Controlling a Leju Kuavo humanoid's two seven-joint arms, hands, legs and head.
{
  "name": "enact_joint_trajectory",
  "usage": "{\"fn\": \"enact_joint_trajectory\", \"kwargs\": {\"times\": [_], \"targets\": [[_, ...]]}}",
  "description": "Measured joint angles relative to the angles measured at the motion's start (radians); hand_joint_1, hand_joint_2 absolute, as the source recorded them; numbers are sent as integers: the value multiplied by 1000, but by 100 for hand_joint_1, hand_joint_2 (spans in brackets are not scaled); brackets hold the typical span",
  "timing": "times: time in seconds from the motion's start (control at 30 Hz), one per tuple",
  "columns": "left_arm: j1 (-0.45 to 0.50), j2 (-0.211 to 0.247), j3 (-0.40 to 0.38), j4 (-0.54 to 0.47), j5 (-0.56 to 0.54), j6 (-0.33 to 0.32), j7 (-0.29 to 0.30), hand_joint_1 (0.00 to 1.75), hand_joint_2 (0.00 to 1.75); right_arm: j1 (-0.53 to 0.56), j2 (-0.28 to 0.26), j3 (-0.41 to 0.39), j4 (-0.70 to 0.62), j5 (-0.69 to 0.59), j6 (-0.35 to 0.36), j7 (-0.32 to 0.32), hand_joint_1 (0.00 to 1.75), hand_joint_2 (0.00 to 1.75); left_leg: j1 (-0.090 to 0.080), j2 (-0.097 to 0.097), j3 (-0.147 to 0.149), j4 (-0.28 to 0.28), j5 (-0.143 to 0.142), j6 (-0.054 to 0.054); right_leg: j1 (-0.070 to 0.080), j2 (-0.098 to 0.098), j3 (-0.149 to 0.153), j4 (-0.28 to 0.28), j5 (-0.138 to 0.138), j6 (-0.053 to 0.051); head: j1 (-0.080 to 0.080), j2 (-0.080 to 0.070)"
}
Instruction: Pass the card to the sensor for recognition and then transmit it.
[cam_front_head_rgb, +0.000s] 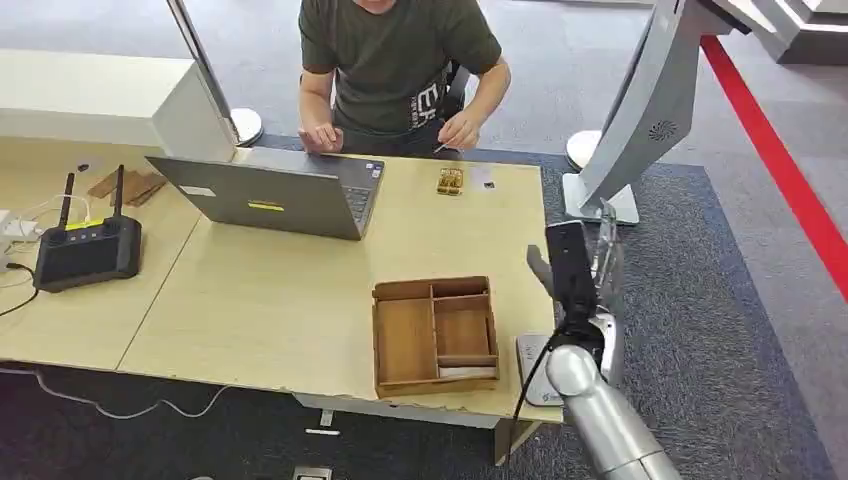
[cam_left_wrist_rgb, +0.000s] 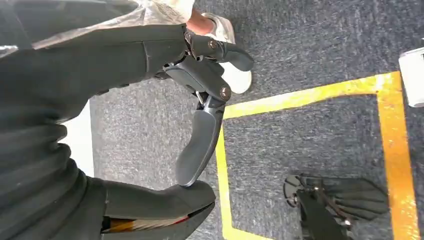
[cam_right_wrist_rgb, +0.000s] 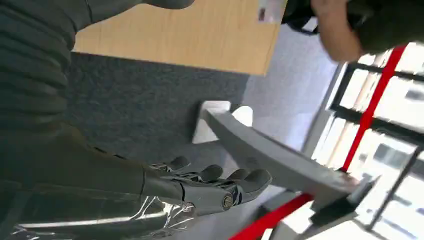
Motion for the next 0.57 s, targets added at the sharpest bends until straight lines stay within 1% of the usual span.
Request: {"fn": "enact_joint_trajectory", "kwargs": {"times": [0.03,0.07,0.1,0.13,0.17,0.2,0.23,0.27,0.3,0.33,0.4,0.47,0.5,0.53,0.57], "targets": [[2,0,-2,0,5,0,0,0,175,13,-19,-67,26,-106,-1,-64,0,175,0,0,0,0,0,0,0,0,0,0,0,0,0,0],[4,1,-3,0,11,0,-3,0,175,23,-40,-123,55,-176,-1,-120,0,175,0,0,0,0,0,0,0,0,0,0,0,0,0,0],[6,2,-3,0,17,2,-7,0,175,29,-53,-157,79,-210,-1,-159,0,175,-1,0,0,0,-1,1,0,0,0,-1,0,0,0,0],[9,3,-3,0,33,4,-13,0,175,42,-87,-247,148,-255,-2,-253,0,175,-1,0,0,0,-1,1,-1,0,0,-1,0,0,0,0],[11,3,-3,0,45,8,-15,0,175,51,-103,-319,205,-263,-2,-305,0,175,-1,0,0,0,-1,1,-1,0,0,-1,0,0,0,0],[13,3,-2,0,57,14,-17,0,175,66,-116,-390,259,-268,-2,-335,0,175,-1,0,0,0,-2,2,-1,0,1,-2,-1,2,0,0],[15,3,-2,0,73,21,-19,0,175,89,-131,-476,329,-264,-2,-335,0,175,-1,0,1,0,-3,2,-1,0,2,-3,-1,2,1,0],[16,3,-2,0,83,23,-19,0,175,115,-139,-535,383,-263,-1,-331,0,175,-1,-1,0,0,-3,2,0,-1,3,-3,-2,3,1,0],[18,4,-2,0,90,26,-19,0,175,143,-143,-573,419,-259,0,-329,0,175,-1,-2,0,0,-4,1,0,0,3,-3,-2,3,0,0],[18,4,-2,0,99,27,-19,0,175,177,-144,-631,469,-246,1,-302,0,175,-1,-1,0,0,-5,1,1,0,2,-3,-2,2,0,0],[15,5,-2,0,111,27,-19,0,175,239,-138,-709,546,-253,27,-199,0,175,-1,1,2,-1,-6,0,1,2,2,-3,-4,0,0,0],[14,6,-2,0,122,26,-19,0,175,304,-125,-796,615,-310,130,-56,0,175,0,0,3,-2,-7,-1,3,1,4,-2,-6,-2,0,0],[15,7,-2,0,126,24,-19,0,175,333,-115,-837,646,-337,197,14,0,175,1,0,3,-2,-8,-2,4,1,4,-1,-7,-2,0,0],[17,9,-2,0,132,24,-19,0,175,355,-104,-871,671,-352,250,62,0,175,1,1,3,-3,-8,-2,4,2,4,-1,-7,-4,0,0],[16,11,-2,0,136,24,-21,0,175,373,-91,-901,694,-360,285,84,0,175,1,2,3,-3,-9,-4,4,3,3,0,-7,-4,0,0]]}}
